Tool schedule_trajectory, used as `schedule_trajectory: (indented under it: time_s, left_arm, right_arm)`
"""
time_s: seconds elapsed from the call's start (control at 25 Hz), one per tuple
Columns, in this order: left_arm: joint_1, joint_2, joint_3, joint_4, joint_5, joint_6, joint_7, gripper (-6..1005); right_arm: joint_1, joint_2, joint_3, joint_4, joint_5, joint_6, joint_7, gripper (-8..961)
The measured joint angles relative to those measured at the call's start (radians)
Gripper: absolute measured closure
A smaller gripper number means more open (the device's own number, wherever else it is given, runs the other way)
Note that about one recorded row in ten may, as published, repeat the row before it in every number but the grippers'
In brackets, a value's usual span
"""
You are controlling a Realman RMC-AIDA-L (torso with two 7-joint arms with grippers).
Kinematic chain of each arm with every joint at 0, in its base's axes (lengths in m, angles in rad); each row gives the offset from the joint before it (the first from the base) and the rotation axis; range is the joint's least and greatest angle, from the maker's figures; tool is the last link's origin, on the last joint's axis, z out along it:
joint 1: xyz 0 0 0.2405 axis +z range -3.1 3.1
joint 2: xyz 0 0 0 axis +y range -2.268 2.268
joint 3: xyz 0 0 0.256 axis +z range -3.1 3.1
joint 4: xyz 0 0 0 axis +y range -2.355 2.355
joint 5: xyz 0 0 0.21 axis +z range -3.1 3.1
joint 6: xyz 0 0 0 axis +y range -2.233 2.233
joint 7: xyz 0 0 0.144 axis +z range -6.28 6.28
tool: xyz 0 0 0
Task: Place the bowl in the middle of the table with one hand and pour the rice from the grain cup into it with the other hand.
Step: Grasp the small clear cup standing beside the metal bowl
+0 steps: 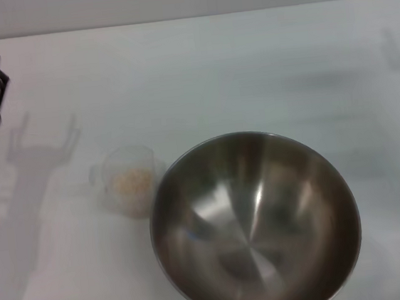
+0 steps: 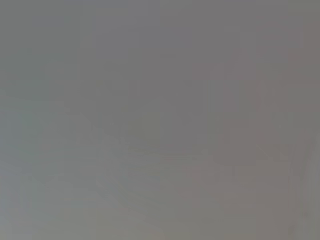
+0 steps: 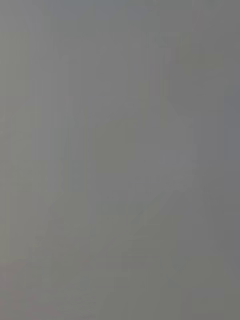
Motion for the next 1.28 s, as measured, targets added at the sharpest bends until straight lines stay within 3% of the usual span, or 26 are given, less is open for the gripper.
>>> schedule_trajectory:
  time_s: [0.24, 0.28, 0.76, 1.28]
  left_arm:
    - [0.054, 0.002, 0.076, 0.011, 0.0, 0.009, 0.001, 181]
    - [0.096, 0.002, 0.133, 0.014, 0.0, 0.01, 0.001, 181]
    - [0.14, 0.001, 0.33, 0.039, 0.0, 0.001, -0.004, 182]
    - [0.147, 0.002, 0.387, 0.042, 0.0, -0.098, 0.0, 183]
  right_arm:
    - [-0.008, -0.004, 0.0, 0.064, -0.003, -0.014, 0.013, 361]
    - [-0.007, -0.005, 0.0, 0.068, -0.003, -0.012, 0.013, 361]
    - [0.025, -0.033, -0.001, 0.097, -0.005, 0.013, 0.013, 361]
    - [0.042, -0.045, -0.002, 0.1, -0.005, 0.029, 0.013, 361]
